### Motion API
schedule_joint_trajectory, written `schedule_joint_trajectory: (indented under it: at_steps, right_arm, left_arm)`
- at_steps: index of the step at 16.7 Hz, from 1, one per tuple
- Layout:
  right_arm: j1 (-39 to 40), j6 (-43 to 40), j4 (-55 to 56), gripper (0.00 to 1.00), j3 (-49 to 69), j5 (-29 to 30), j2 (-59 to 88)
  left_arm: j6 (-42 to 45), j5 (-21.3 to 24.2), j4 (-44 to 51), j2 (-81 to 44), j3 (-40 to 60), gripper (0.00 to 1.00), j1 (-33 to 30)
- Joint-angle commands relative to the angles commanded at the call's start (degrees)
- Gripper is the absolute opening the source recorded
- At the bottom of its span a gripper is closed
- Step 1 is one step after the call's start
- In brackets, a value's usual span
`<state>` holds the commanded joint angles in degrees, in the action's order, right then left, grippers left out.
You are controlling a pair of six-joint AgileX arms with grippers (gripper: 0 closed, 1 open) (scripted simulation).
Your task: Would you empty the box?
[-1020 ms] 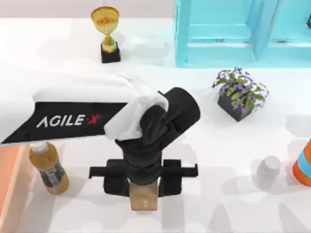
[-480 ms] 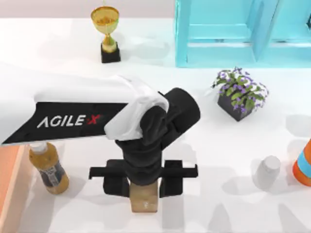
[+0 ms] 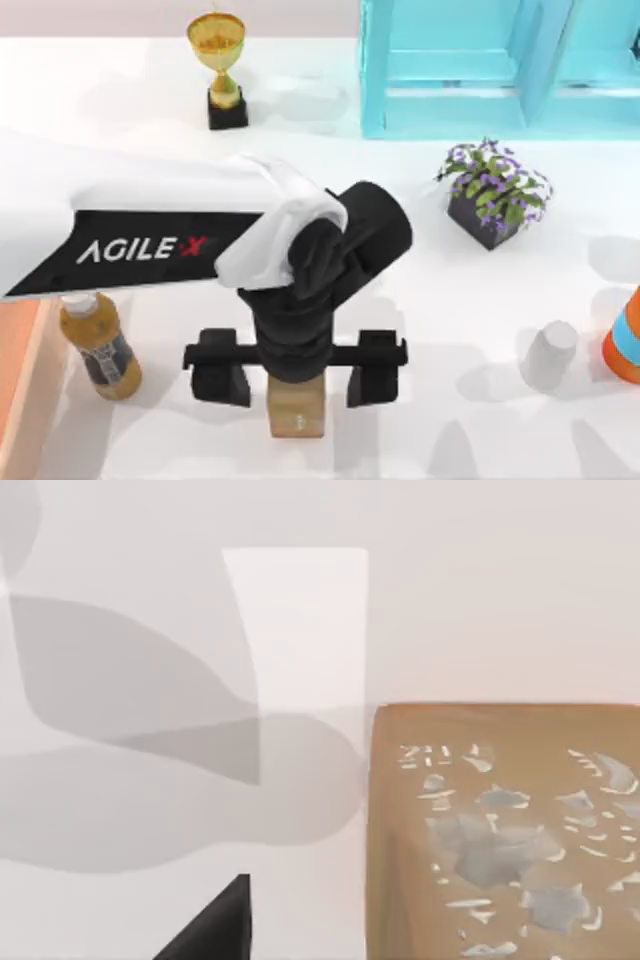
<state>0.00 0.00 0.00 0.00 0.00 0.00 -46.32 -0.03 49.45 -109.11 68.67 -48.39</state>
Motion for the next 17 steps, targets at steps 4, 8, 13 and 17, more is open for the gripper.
schedule_joint_trajectory:
  at_steps: [4,8,13,17]
  right_arm:
    - [0.0,0.0,0.0,1.0,0.0,0.0,0.0]
    - [0.0,0.0,0.0,1.0,0.0,0.0,0.0]
    - [0.0,0.0,0.0,1.0,0.0,0.0,0.0]
    - [0.0,0.0,0.0,1.0,0.0,0.0,0.0]
  left_arm:
    - [0.0,0.0,0.0,0.0,0.0,1.0,0.0]
    - [-0.2,0.0,4.2,1.2,3.2,1.0,0.0]
    - [-0.2,-0.1,15.8,4.7,10.7,1.0,-0.1]
    - [-0.2,0.0,17.5,5.4,12.1,1.0,-0.1]
